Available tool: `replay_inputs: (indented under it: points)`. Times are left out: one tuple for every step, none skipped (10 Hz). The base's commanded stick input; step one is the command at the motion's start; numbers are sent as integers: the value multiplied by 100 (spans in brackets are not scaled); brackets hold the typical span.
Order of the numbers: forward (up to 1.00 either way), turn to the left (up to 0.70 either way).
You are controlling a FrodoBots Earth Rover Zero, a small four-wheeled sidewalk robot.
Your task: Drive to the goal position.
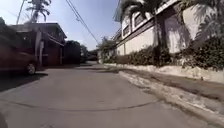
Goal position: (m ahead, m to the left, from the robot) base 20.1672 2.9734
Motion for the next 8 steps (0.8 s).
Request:
replay_inputs:
  points:
    - [100, 0]
    - [100, 0]
    - [100, 0]
    - [100, 0]
    - [100, 0]
    - [100, 0]
    - [100, 0]
    - [100, 0]
